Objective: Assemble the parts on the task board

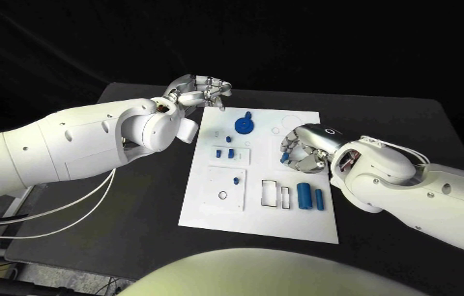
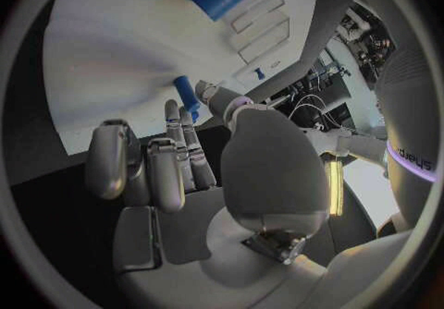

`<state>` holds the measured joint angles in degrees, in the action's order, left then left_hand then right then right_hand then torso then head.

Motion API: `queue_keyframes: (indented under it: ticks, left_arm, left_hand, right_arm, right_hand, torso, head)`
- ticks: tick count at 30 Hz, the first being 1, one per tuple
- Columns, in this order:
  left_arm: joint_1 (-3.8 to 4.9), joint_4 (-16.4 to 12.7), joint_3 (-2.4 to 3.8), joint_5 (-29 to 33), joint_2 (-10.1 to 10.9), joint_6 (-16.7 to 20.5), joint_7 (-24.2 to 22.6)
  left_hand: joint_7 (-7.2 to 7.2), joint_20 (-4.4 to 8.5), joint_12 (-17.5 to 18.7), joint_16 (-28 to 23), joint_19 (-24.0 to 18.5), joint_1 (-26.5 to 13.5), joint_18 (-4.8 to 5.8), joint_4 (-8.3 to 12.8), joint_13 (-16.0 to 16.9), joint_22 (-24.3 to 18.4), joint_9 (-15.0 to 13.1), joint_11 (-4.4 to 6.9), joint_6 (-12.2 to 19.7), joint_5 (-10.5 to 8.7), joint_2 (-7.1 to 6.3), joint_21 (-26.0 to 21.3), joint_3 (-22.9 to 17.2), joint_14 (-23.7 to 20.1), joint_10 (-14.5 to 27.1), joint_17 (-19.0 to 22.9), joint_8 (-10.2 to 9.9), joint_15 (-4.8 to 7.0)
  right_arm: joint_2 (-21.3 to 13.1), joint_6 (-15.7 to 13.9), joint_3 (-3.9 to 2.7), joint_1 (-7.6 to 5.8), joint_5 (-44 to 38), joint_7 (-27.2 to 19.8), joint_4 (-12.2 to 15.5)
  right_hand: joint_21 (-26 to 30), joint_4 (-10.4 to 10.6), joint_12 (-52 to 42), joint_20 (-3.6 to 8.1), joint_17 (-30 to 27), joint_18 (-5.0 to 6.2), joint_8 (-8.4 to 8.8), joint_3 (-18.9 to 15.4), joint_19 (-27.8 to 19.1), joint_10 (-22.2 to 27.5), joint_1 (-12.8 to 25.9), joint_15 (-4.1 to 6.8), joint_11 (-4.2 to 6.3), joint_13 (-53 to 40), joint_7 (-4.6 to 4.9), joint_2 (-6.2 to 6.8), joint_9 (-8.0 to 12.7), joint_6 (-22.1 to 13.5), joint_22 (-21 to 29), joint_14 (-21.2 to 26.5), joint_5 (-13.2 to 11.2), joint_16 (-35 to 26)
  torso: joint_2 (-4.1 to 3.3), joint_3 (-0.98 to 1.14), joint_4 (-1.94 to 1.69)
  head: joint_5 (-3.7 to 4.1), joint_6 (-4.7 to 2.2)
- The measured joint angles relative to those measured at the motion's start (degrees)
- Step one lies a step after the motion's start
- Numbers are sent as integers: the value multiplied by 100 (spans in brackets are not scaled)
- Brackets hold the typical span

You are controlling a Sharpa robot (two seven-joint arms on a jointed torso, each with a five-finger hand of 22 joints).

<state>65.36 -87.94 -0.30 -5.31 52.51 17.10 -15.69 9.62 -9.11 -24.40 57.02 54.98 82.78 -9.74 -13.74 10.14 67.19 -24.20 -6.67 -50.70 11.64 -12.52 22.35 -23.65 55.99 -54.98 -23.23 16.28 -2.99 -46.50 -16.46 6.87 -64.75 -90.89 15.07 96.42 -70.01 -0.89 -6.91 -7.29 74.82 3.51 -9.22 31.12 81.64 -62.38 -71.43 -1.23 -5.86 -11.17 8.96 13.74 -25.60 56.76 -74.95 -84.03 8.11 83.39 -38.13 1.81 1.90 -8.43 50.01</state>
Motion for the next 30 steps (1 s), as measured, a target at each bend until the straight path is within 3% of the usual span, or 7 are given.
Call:
queue_keyframes:
  ticks: [6, 8, 11, 14, 23, 30]
  left_arm:
    - [0, -3, 0, -1, 5, -1, 4]
    - [0, -4, 0, -1, 5, -2, 5]
    - [0, -5, 0, -1, 5, -5, 9]
    - [0, -6, 0, -2, 5, -8, 13]
    - [0, -6, 0, -4, 4, -12, 23]
    - [0, 4, 0, -5, 1, -13, 29]
  left_hand:
    - [0, 0, 0, 0, 0, 0, 0, 0, 0, 1, 0, 0, 0, 0, 0, 0, 0, 0, 0, 0, 0, 0]
    - [0, 0, 0, 0, 0, 0, 1, 1, 0, 0, 0, 0, 0, 0, 0, 0, -1, -2, 0, 0, 0, -2]
    - [0, 0, 0, 0, 0, 0, 0, 16, -6, -6, 0, 0, 0, 1, 0, 0, -16, -21, 0, 0, 0, -21]
    - [0, 0, 0, 0, 0, -1, 0, 16, -6, -6, 0, 0, 0, 1, 1, 0, -16, -21, 0, 0, 0, -21]
    - [0, 0, 0, 0, 0, -23, 0, 16, -5, -6, 0, 0, 0, 2, 23, 0, -16, -21, 0, 0, 0, -21]
    - [0, 0, 0, 0, 0, -23, 0, 16, -5, -5, 0, 0, 0, 2, 23, 0, -16, -21, 0, 0, 0, -21]
  right_arm:
    - [58, 50, 6, 24, 4, -1, -41]
    - [73, 65, 5, 25, 4, -2, -66]
    - [100, 84, -2, 33, 1, -3, -106]
    - [137, 91, -6, 50, -9, -3, -149]
    - [180, -14, -5, 92, -124, 50, -201]
    - [39, -213, 7, 68, -185, 118, 18]
  right_hand:
    - [-134, 46, -79, 64, 15, 0, -101, 257, 64, -335, 10, 47, 84, -27, -80, -79, -1, 203, 0, 3, -5, 33]
    - [-170, 65, -79, 96, 15, 0, -157, 341, 96, -456, 10, 64, 124, -30, -126, -154, -24, 296, 1, -1, -105, 39]
    - [-177, 66, -78, 105, 15, 1, -186, 400, 105, -539, 9, 105, 187, -37, -165, -153, -52, 349, 1, -1, -218, 39]
    - [-211, 87, -78, 125, 15, 0, -186, 425, 125, -562, -14, 105, 168, -50, -171, -177, -57, 355, 1, -1, -245, 61]
    - [-288, -3, -56, 167, 14, 1, -278, 630, 167, -738, -98, 146, 244, -34, -215, -260, -118, 482, 2, 0, -435, 61]
    - [-443, -60, -11, 198, 14, 0, -334, 685, 197, -787, -151, 187, 252, -70, -229, -312, -183, 515, 2, 0, -365, 61]
  torso:
    - [0, -1, 3]
    - [1, -1, 5]
    - [4, -1, 5]
    - [5, 0, 5]
    - [8, 1, 5]
    - [14, 1, 5]
  head:
    - [-8, 0]
    - [-8, 0]
    - [-9, 0]
    - [-9, 0]
    - [-10, 0]
    - [-27, 0]
